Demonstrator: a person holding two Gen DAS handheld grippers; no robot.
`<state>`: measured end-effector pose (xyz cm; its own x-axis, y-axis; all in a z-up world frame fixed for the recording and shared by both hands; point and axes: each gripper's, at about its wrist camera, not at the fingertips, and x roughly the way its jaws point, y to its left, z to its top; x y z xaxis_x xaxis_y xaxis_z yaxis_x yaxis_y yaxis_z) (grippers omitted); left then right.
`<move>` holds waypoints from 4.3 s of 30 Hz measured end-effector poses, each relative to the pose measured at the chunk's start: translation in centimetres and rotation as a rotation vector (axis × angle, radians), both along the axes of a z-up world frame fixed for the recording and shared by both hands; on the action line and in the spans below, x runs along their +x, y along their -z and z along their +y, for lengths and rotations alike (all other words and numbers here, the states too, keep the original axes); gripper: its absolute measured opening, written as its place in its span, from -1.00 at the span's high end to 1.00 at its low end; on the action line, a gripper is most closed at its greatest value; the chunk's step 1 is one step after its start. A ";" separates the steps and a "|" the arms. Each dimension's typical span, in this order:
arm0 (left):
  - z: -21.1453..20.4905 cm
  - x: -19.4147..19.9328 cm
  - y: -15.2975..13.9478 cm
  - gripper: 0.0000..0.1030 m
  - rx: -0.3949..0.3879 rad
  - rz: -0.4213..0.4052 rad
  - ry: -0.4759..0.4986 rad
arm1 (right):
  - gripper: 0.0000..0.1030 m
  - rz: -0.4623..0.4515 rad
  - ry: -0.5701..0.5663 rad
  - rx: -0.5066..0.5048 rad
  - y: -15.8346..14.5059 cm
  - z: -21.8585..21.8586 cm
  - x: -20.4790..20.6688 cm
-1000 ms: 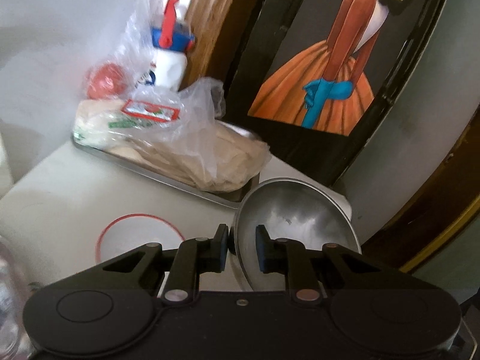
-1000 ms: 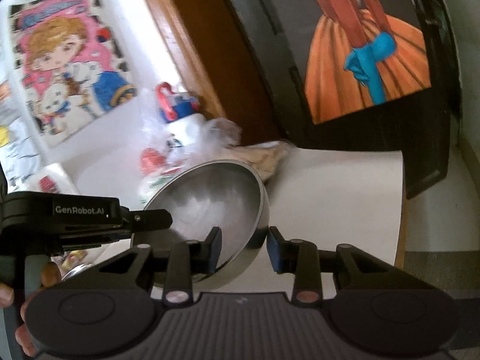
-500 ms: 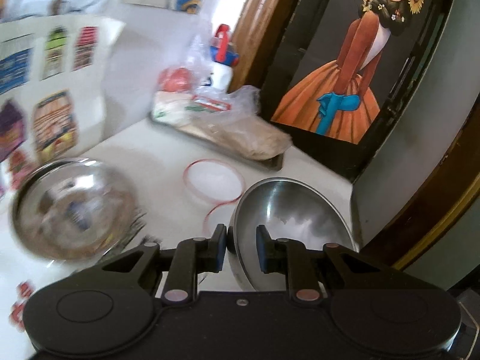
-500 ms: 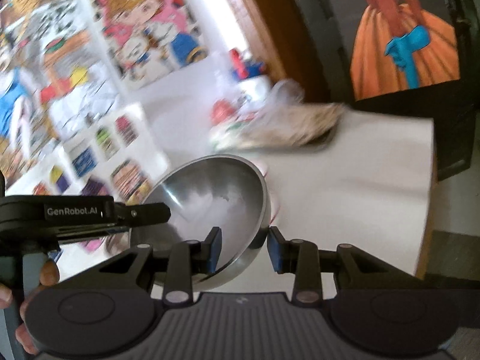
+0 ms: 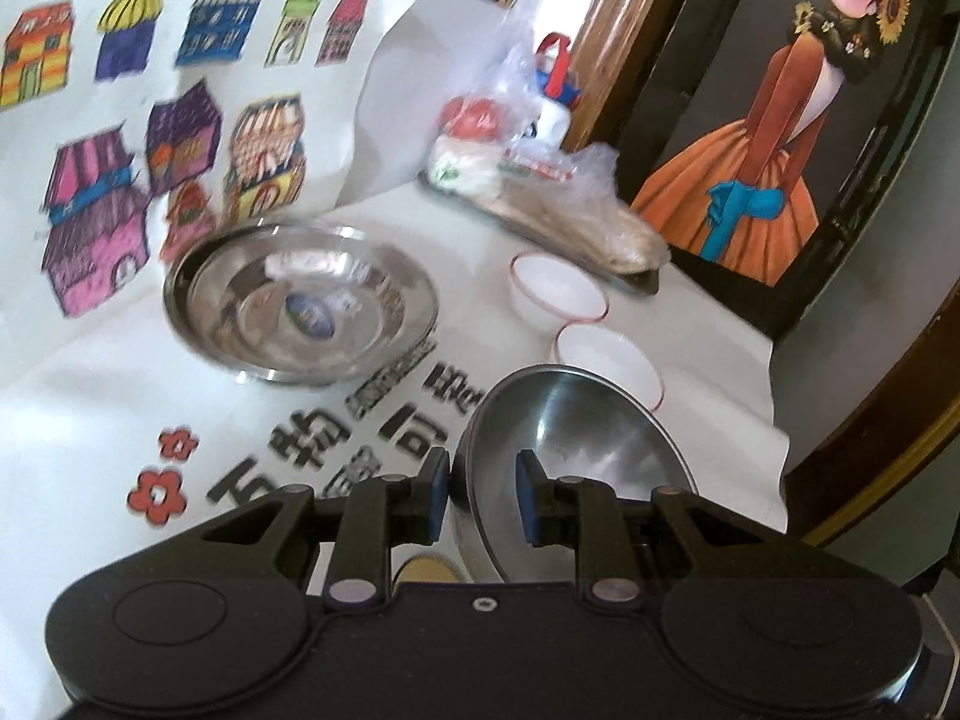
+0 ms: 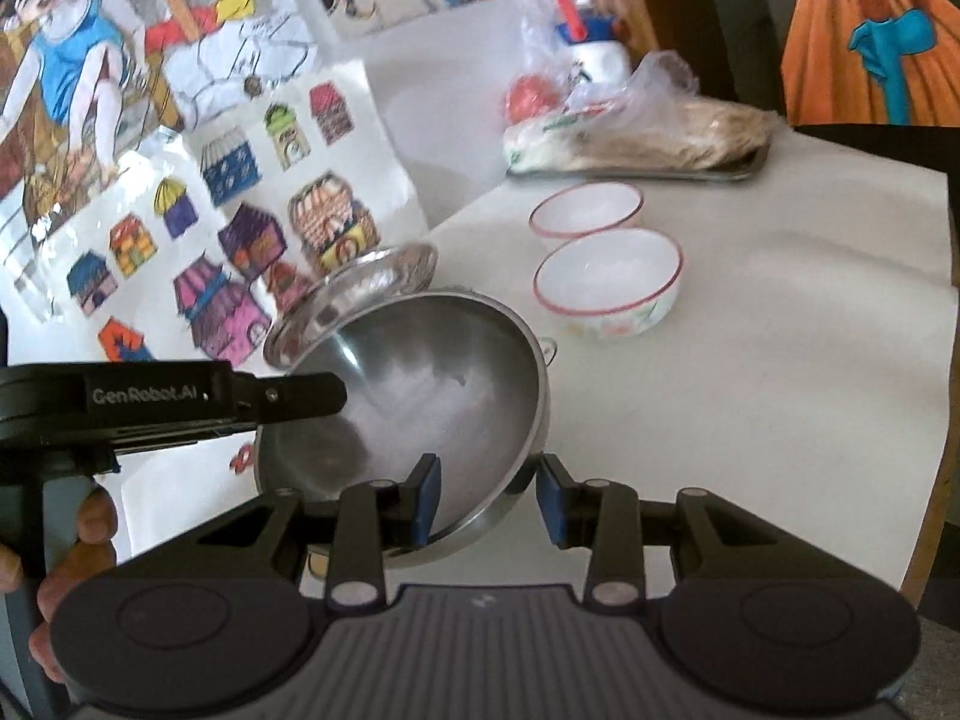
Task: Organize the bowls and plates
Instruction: 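Lift the steel bowl with both grippers and carry it toward the stacked plates, then lower the steel bowl beside the stacked plates and open both grippers, then move both grippers to a red-rimmed white bowl and close on its rim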
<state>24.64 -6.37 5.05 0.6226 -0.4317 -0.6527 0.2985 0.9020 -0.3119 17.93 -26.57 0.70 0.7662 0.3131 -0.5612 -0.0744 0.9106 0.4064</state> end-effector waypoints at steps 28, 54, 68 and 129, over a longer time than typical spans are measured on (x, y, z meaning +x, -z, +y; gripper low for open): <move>1.7 0.9 0.8 -0.13 0.012 -0.039 -0.005 | -0.65 -0.036 0.004 0.041 0.8 -2.7 0.2; -5.9 12.7 -3.4 -0.98 -0.001 -0.122 -0.002 | -0.99 -0.112 0.228 0.022 -3.3 -12.6 11.6; -8.7 19.9 1.2 -0.98 0.042 0.013 0.003 | -0.99 -0.016 0.152 0.019 1.1 -11.9 18.2; -11.2 20.9 3.4 0.76 0.044 0.096 0.086 | 0.67 -0.011 0.088 0.111 2.2 -10.3 19.5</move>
